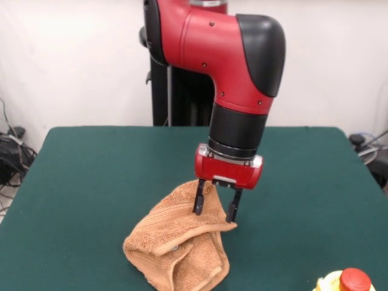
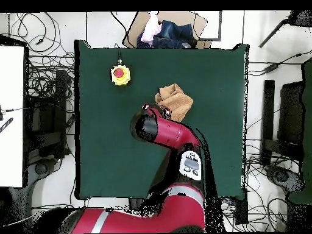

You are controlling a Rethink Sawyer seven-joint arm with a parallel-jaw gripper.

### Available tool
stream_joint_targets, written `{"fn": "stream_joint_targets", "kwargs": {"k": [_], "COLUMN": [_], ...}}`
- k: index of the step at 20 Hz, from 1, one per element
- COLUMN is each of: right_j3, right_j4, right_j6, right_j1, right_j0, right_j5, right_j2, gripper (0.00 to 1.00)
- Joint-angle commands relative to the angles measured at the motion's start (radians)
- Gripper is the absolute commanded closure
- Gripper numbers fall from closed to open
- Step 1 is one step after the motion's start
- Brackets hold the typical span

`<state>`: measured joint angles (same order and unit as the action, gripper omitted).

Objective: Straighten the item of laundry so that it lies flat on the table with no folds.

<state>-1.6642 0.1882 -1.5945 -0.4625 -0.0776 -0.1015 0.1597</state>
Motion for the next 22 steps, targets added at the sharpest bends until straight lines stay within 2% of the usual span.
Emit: {"fn": "stream_joint_targets", "kwargs": {"k": [1,8,22], "right_j3": [-0.025,-0.003,-0.013], "right_j4": [0.053,0.078,0.083], "right_j6": [-0.260,-0.269,-0.252], "right_j1": [0.075,0.093,0.072], "right_j0": [0.029,0.066,0.059], "right_j5": [0.064,0.065,0.045], "right_j2": [-0.081,-0.055,-0.053], "gripper": [0.00,0.00,0.00]}}
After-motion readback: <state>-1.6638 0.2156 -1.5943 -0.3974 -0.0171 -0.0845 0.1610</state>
